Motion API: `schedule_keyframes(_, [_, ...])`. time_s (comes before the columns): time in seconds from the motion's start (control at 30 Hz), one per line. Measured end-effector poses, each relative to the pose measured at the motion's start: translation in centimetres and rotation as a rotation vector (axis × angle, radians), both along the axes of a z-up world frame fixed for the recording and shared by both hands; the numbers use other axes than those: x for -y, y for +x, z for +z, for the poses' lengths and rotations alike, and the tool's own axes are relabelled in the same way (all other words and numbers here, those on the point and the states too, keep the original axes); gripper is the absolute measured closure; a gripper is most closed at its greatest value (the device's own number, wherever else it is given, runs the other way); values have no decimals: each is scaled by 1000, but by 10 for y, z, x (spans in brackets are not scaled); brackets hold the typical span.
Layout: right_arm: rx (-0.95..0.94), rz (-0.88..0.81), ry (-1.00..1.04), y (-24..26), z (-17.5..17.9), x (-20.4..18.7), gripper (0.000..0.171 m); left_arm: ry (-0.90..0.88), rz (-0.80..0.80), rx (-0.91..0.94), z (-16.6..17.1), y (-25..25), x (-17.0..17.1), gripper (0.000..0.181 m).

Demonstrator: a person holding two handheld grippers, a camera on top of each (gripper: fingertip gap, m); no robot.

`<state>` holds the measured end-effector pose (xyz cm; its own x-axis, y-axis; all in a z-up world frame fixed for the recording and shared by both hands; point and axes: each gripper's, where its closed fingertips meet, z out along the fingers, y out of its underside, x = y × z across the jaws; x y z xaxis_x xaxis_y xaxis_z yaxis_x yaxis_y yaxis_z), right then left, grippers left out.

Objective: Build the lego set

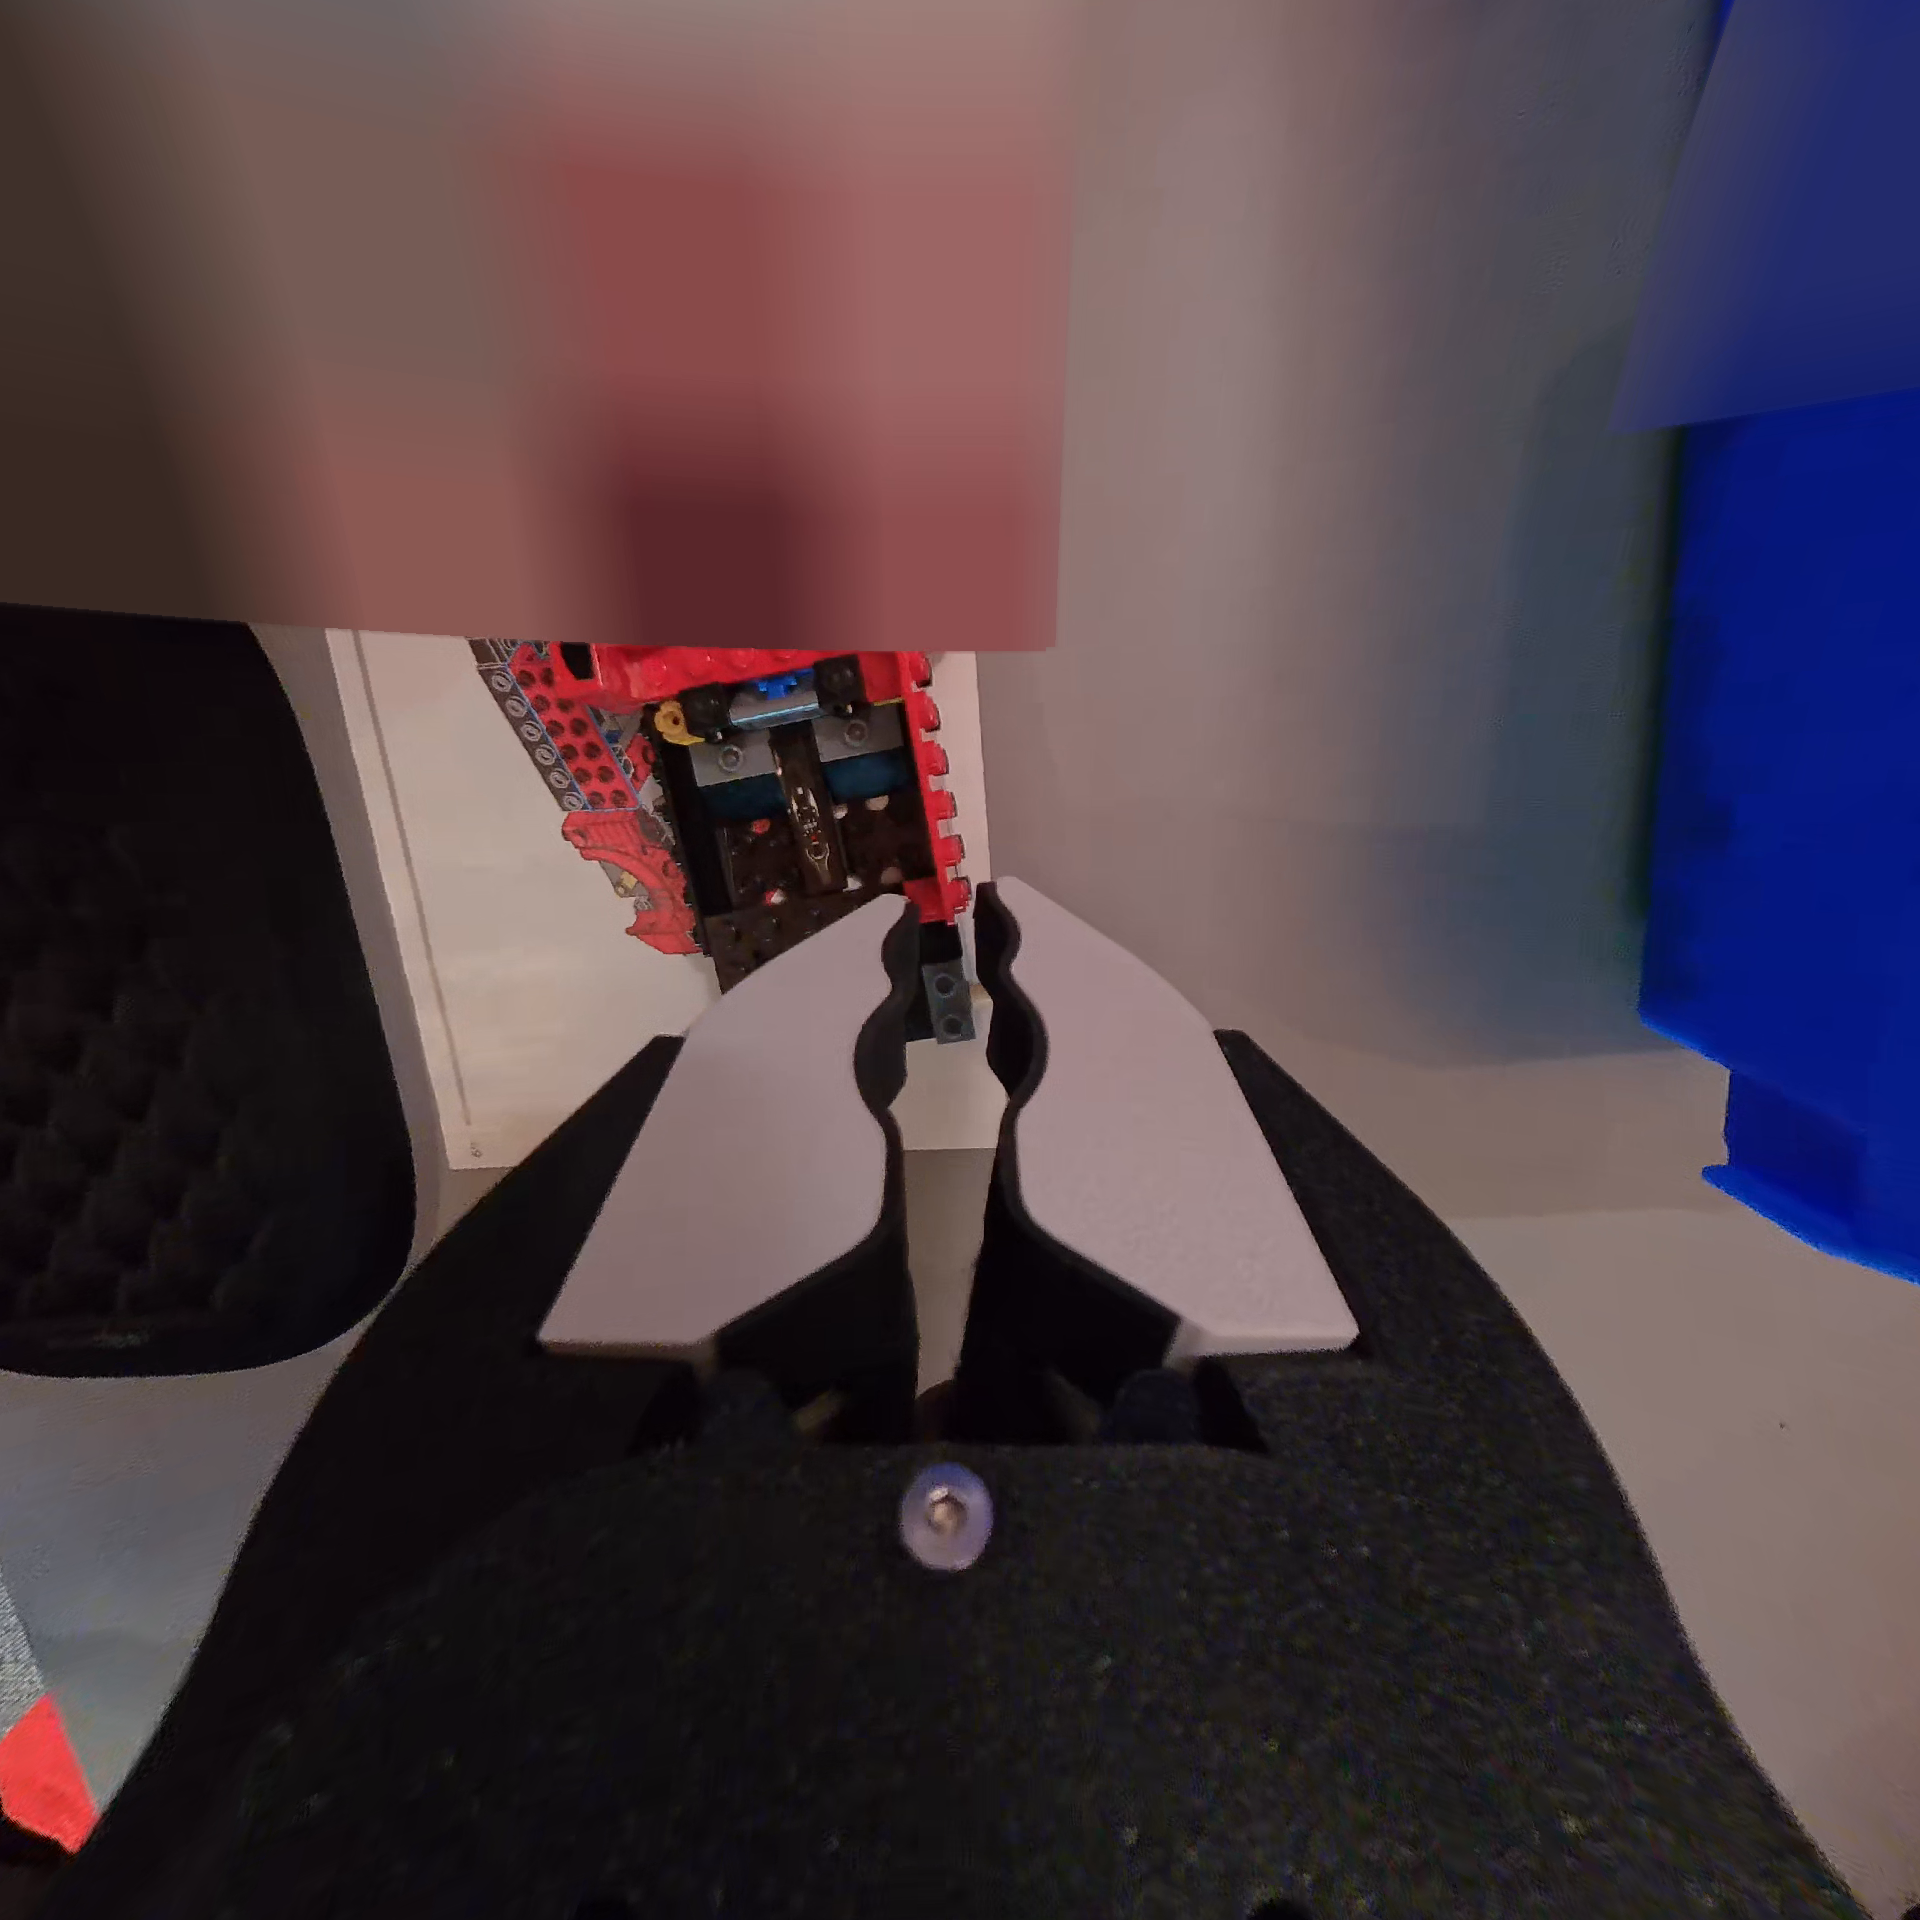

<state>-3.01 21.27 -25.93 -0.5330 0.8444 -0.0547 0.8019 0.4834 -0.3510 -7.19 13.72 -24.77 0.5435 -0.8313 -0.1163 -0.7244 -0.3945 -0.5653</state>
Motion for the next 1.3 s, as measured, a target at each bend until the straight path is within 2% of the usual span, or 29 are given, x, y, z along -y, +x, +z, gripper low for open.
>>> schedule_keyframes(0.27, [4, 42, 44, -1, 1, -1, 168, 1, -4, -2, 0, 0, 0, 181])
schedule_keyframes(0.87, [-25, 131, 256, -2, 1, -3, 168, 17, -10, -16, 0, 0, 0, 181])
schedule_keyframes(1.3, [60, 111, 245, -2, 1, -5, 168, 24, -13, -27, 0, 1, 1, 181])
